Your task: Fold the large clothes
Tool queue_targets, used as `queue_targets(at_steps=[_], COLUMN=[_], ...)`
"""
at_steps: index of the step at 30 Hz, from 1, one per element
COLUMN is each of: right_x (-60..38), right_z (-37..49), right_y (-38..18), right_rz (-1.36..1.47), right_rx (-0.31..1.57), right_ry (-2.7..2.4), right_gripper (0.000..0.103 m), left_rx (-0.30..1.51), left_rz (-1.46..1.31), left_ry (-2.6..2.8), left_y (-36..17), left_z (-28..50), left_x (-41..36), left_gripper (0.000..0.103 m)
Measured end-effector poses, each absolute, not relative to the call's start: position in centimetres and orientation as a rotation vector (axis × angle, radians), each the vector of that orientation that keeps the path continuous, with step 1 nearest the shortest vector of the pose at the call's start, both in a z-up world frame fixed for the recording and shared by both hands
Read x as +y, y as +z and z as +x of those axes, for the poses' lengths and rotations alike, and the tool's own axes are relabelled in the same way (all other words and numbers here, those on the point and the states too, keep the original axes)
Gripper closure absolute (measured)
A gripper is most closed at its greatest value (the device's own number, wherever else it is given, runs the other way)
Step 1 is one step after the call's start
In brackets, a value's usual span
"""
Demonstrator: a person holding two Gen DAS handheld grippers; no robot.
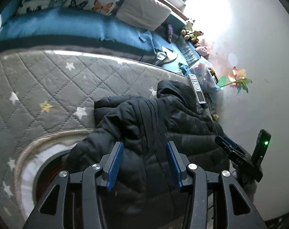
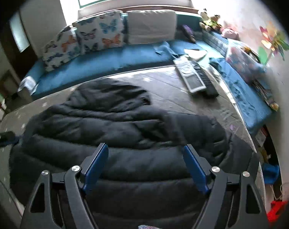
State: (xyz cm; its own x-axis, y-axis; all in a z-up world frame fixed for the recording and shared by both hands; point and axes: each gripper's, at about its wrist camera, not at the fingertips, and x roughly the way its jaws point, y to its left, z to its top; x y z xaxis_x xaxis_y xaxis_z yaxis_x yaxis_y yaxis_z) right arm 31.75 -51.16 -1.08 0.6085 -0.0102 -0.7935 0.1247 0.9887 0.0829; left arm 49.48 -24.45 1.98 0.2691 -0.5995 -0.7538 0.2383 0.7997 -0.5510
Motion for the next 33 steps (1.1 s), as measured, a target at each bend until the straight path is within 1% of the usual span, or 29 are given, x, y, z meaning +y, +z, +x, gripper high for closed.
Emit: queue_targets(at_steps=[5,7,10,13,14,16,18,20,24,27,29,33], right_x=[-47.5,-46.6,-46.5,-46.6,-46.7,-47.1,-47.9,-48.1,-48.1,-47.0,-45.9,-44.7], right_z=[30.3,29.2,26.9,24.4,24.0,23.7,24.2,23.9,21.9,19.4,17.8,15.1], right_y=[-3.0,-2.5,-0.8,0.0,-0.3,-1.9,-4.5,-4.9,-2.7,-1.0,-0.3,0.3], right_rz=[0.011,-0.04,-0.001,-0.034,-0.035,-0.025,0.025,0.047,0.112,0.096,0.073,0.094], right_rx=[1.005,0.992,0.99,0.969,0.972,0.999,1.058,1.034,0.961,0.873,0.824,0.761], right_ry=[-0.018,-0.027,-0.003,-0.045,-0.058,-0.086,-0.092,-0.088,-0.075,-0.075,-0.084,-0.055], right_gripper=[0.015,0.015,0.015,0.015,0.015,0.015,0.015,0.015,0.015,0.015,0.015,0.015], left_rx=[1.176,1.174,1.169,1.16,1.165,1.161,1.162,1.137,1.069,0.995,0.962,0.942], left_rz=[-0.267,-0.237,-0.177,-0.116,-0.099,-0.073,-0.036,0.005,0.077,0.144,0.166,0.154], left_ry=[-0.599,-0.595,-0.579,-0.569,-0.564,-0.548,-0.525,-0.502,-0.479,-0.439,-0.409,-0.397], left_y=[2.4,2.4,2.7,2.1,1.7,0.7,-0.1,0.2,1.6,2.6,3.2,4.0], left_z=[45.4,44.0,41.7,39.4,39.0,38.2,37.5,36.5,33.4,30.1,28.2,25.5], left_x=[-24.4,-24.3,-24.2,-24.7,-24.9,-25.3,-25.9,-26.1,-26.1,-26.0,-25.7,-24.6], left_gripper=[0.053,0.053,0.053,0.053,0.05,0.047,0.047,0.047,0.047,0.039,0.031,0.031])
